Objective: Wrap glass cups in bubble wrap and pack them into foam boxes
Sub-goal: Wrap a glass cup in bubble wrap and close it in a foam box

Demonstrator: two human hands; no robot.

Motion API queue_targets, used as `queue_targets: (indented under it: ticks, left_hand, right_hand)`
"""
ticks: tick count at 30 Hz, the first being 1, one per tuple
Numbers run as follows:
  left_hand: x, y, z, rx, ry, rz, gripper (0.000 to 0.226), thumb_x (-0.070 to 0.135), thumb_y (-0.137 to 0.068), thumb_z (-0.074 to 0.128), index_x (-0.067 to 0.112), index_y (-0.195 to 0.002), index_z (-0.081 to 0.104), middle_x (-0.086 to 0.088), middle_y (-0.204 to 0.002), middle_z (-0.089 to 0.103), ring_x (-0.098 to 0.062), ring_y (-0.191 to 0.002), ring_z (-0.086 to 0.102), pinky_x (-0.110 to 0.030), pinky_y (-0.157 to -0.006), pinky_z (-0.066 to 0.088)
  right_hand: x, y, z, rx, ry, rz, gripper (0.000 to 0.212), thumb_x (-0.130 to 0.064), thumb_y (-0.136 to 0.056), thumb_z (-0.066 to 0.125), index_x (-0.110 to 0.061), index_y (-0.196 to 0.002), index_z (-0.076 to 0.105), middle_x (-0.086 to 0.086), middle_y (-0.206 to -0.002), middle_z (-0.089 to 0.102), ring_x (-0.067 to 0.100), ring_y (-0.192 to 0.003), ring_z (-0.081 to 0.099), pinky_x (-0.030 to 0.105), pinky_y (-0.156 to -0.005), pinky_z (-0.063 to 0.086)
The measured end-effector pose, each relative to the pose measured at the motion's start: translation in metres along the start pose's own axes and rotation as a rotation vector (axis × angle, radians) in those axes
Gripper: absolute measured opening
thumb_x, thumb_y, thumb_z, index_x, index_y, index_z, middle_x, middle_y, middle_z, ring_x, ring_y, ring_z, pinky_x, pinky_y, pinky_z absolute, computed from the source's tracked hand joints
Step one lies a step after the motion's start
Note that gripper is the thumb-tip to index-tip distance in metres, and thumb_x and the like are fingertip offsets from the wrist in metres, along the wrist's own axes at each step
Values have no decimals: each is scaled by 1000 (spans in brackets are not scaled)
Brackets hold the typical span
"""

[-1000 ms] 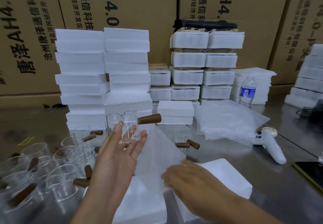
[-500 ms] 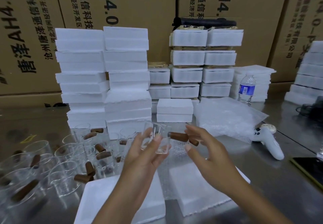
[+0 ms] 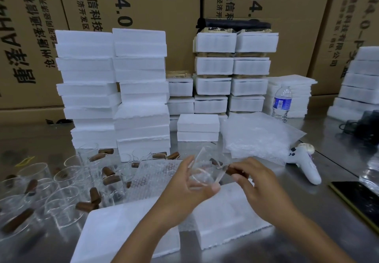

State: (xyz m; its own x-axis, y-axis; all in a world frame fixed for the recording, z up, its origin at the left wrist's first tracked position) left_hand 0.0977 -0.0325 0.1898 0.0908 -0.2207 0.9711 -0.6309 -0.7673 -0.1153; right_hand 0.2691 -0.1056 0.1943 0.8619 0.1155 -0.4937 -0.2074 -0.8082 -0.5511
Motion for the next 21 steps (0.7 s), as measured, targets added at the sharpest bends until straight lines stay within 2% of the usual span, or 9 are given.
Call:
queue_targets:
  ticks: [2, 5, 7, 10, 14, 17, 19, 21]
  left_hand:
    - [-5, -2, -2, 87, -226, -12, 83, 54, -64, 74, 42, -134, 30, 19, -113, 50, 1, -94, 57, -8, -69, 43]
    - [-15, -3, -3, 220, -647, 12, 52, 51, -87, 58, 33, -133, 41, 13, -113, 47, -3, -100, 50, -15, -79, 40]
    - [-23, -6, 1, 220, -794, 2, 48, 52, -91, 50, 30, -133, 44, 7, -126, 46, -9, -114, 47, -21, -91, 40]
    - [-29, -11, 7, 234, -909, -17, 42, 49, -94, 48, 28, -130, 52, 5, -129, 49, -12, -118, 47, -21, -92, 37]
    - [-26, -14, 8, 273, -975, 23, 25, 40, -95, 52, 29, -115, 63, 7, -115, 59, -7, -97, 52, -14, -77, 35]
    - [-18, -11, 5, 306, -897, 44, 10, 32, -94, 56, 31, -96, 65, 10, -87, 63, -5, -72, 50, -10, -56, 30]
    - [-15, -8, 0, 326, -764, 40, 8, 29, -92, 58, 32, -87, 63, 13, -72, 57, -5, -66, 53, -14, -53, 35]
    - [-12, -5, -6, 366, -601, 42, 12, 26, -91, 61, 33, -81, 61, 11, -70, 59, -4, -66, 55, -14, -56, 40]
  right_hand:
    - [8, 2, -4, 57, 11, 46, 17, -15, -91, 58, -21, -103, 68, -9, -91, 59, 8, -82, 55, 30, -73, 47]
    - [18, 4, -7, 105, 7, 120, 12, -14, -90, 59, -18, -96, 68, -2, -90, 60, 9, -78, 55, 29, -70, 46]
    - [21, 7, -7, 119, -23, 195, 10, -14, -89, 61, -21, -88, 67, 1, -87, 59, 8, -75, 54, 22, -67, 43]
    - [25, 13, -2, 127, -232, 353, 18, -9, -89, 61, -27, -85, 63, 6, -87, 60, 9, -73, 54, 12, -65, 38]
    - [21, 19, 0, 98, -454, 467, 23, -8, -91, 57, -21, -72, 62, 1, -67, 55, 14, -68, 52, 7, -55, 37]
    - [13, 20, -5, 83, -508, 452, 29, -9, -91, 56, -20, -65, 61, -5, -60, 52, 12, -66, 50, 7, -53, 35]
    - [7, 20, -9, 68, -528, 439, 26, -10, -92, 55, -16, -69, 64, -7, -61, 53, 12, -69, 51, 8, -56, 36]
    - [1, 19, -13, 64, -529, 407, 24, -9, -92, 55, -21, -75, 66, -8, -64, 56, 11, -70, 53, 7, -59, 38]
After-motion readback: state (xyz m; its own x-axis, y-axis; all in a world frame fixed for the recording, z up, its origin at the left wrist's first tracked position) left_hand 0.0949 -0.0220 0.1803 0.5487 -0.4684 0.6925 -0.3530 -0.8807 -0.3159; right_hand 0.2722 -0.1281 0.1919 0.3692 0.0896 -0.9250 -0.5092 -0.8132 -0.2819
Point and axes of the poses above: each hand's wrist, its own y-axis away from the middle knuckle, its own z-axis out of the palm, x = y × z, the point moved 3 cm from there along -y, towards the middle knuckle
